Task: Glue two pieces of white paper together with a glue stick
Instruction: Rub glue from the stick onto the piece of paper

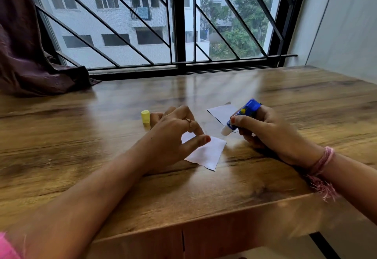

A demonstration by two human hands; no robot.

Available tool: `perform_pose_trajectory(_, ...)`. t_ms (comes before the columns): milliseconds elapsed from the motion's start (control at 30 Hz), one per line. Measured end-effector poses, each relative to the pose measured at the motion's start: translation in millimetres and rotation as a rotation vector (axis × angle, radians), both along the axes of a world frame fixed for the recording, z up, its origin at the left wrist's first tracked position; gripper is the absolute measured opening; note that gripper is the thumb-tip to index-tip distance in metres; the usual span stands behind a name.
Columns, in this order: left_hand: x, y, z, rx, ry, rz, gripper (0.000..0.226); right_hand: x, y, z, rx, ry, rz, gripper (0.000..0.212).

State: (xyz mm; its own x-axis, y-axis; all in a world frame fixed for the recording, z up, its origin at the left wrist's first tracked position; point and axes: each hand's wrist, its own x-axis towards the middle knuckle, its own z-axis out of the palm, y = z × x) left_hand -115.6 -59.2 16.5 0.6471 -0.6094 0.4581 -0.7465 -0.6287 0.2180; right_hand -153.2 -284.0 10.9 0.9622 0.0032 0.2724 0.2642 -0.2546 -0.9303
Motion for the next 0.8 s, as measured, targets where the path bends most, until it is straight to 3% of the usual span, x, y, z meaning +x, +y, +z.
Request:
perform_pose_trajectory(133, 0.7, 2.9, -1.7, 0.026, 0.019, -0.003, 0.014, 0.1, 0.8, -0.5, -0.095, -0.041, 0.017, 0.011)
perform_pose_trajectory(533, 5.2, 2.1, -4.1, 0.003, 0.053, 0.021, 0.015, -5.2, 3.1, 1.8, -0.447, -0.164, 0.045, 0.014)
perform_pose_trajectory(800, 6.3, 2.5, -5.2, 0.007, 0.057, 0.022, 0.017, -3.5, 2.6, 1.7, -0.403, -0.156, 0.034, 0.017)
